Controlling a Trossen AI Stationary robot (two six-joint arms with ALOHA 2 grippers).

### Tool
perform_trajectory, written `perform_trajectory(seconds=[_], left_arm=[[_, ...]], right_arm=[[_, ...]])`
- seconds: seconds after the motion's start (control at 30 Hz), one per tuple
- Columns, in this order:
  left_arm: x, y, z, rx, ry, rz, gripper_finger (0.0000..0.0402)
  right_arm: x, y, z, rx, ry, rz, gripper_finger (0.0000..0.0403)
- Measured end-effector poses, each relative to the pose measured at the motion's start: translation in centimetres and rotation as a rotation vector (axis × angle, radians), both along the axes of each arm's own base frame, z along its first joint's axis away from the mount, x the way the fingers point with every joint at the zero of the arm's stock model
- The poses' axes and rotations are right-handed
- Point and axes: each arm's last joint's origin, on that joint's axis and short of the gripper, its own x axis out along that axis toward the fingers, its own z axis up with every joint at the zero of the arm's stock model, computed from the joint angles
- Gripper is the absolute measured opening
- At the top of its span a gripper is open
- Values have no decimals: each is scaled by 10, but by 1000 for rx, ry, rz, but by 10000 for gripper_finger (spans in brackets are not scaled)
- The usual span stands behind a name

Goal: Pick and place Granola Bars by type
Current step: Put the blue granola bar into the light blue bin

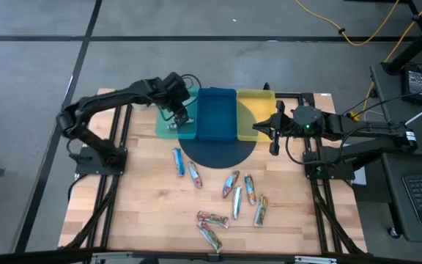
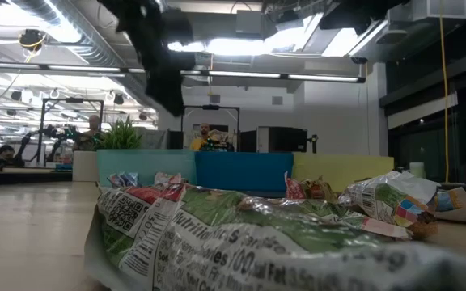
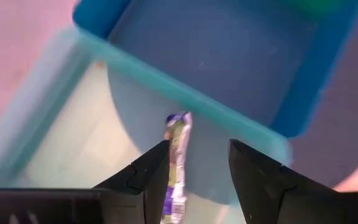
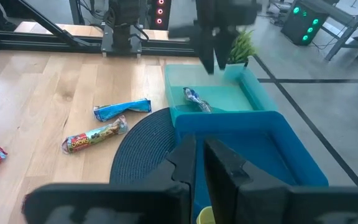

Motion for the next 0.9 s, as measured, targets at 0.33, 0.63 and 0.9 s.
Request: perform_trajectory(seconds=[0.33,0.63,0.9], left_arm=[[-24,-55,61,128,-201,-127,155],[-29,-88,77,119,-286,-248,154],[-28,-127,82,88,-325,-432,151]], right_arm=[[0,0,0,-3,-1,1,34],[1,0,1,-4,-13,1,34],[1,0,1,39,-23,-15,34]])
